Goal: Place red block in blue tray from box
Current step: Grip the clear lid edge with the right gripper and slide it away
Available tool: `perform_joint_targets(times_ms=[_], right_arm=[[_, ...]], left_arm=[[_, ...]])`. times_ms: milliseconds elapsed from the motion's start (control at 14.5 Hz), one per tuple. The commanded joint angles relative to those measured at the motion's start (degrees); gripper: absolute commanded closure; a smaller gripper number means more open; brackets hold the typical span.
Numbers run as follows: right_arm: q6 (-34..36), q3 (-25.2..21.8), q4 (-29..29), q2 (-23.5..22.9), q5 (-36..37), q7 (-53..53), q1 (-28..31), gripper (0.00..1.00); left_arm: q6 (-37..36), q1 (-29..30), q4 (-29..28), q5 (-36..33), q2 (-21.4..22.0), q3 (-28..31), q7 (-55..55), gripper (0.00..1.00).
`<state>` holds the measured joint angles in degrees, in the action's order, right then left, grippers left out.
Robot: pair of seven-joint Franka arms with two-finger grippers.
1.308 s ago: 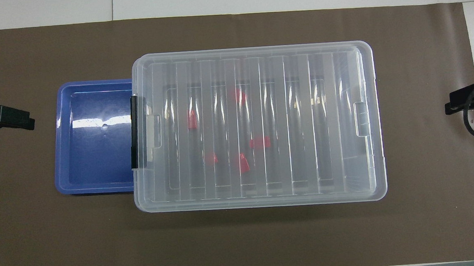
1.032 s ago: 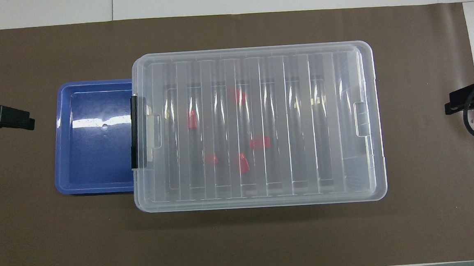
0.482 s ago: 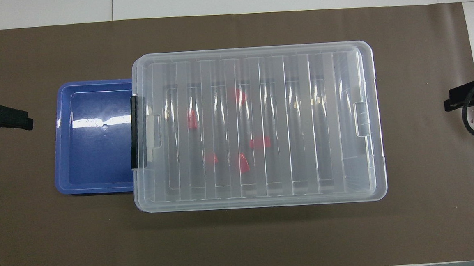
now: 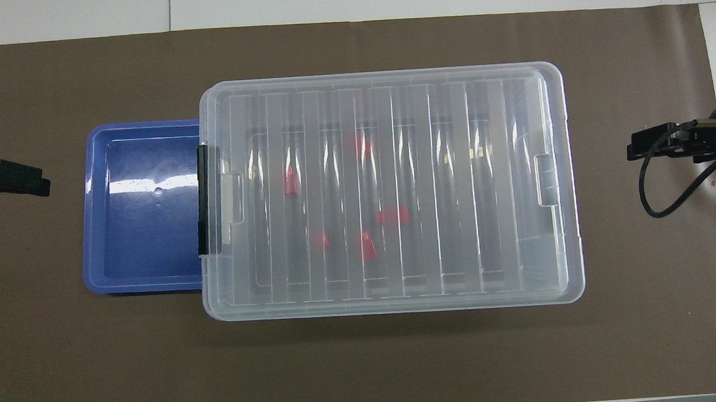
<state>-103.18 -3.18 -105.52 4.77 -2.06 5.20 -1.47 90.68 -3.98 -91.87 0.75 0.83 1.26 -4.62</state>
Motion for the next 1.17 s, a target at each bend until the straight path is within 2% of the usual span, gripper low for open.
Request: perform_joint_targets(times_ms=[0, 344, 688, 1101], right_arm=[[-5.2, 0.2, -4.5, 0.6, -1.5, 3.5, -2.8, 0.0], [-11.0, 0.2, -4.9, -5.3, -1.5, 3.4, -3.9, 0.0], [-13.6, 0.2, -8.6, -5.6, -1.5, 2.9, -5.0, 0.0], [-13.7, 0.1, -11.8, -4.3, -1.4, 0.3, -3.2, 0.0]], left_arm=[[0.4, 0.1, -0.5, 0.2, 0.4, 0.1, 0.5, 0.0], [0.4, 0.1, -0.5, 0.2, 0.4, 0.1, 0.5, 0.0], [0.4, 0.1, -0.6, 0.2, 0.4, 0.1, 0.5, 0.0], [0.4, 0.1, -0.5, 0.2, 0.4, 0.1, 0.5, 0.0]])
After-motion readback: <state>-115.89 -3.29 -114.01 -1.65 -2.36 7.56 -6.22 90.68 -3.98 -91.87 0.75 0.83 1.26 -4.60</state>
